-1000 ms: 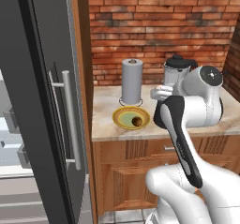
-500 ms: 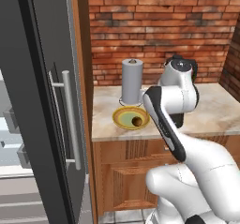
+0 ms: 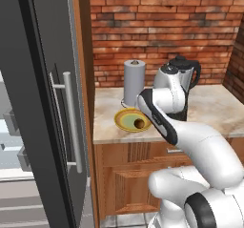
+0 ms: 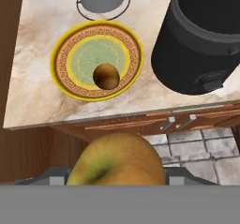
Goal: Pick the apple and mango from the fridge and place them on the plate next to the blender to make a fruit smoothie.
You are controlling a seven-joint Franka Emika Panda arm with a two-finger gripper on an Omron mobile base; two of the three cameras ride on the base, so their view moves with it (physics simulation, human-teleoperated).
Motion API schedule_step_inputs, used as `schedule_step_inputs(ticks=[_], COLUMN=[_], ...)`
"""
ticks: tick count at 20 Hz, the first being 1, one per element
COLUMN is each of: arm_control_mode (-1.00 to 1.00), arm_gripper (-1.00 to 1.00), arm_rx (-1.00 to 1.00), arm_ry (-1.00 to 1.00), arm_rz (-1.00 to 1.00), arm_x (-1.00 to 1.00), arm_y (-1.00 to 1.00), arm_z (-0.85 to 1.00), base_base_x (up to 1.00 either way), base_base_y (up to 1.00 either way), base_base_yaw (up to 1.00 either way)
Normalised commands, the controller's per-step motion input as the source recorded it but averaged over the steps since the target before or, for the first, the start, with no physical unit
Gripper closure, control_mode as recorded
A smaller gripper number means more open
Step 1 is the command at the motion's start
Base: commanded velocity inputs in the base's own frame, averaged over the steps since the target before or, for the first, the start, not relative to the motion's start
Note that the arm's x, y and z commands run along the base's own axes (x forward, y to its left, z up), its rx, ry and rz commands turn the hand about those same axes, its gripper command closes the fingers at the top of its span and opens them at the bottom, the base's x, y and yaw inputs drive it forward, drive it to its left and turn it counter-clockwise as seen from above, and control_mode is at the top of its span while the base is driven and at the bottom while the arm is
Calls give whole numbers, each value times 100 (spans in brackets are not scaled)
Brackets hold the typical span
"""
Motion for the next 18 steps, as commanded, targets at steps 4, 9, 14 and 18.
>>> schedule_step_inputs(ticks=[4, 9, 14, 18], arm_control_mode=[-100, -100, -100, -100], arm_gripper=[100, 100, 100, 100], arm_rx=[0, 0, 0, 0], arm_ry=[0, -1, -2, -2], arm_rz=[0, 0, 0, 0], arm_x=[40, 40, 35, 33], arm_y=[3, 1, 5, 3], arm_z=[-26, -28, -20, -22], base_base_x=[0, 0, 0, 0], base_base_y=[0, 0, 0, 0], base_base_yaw=[0, 0, 0, 0])
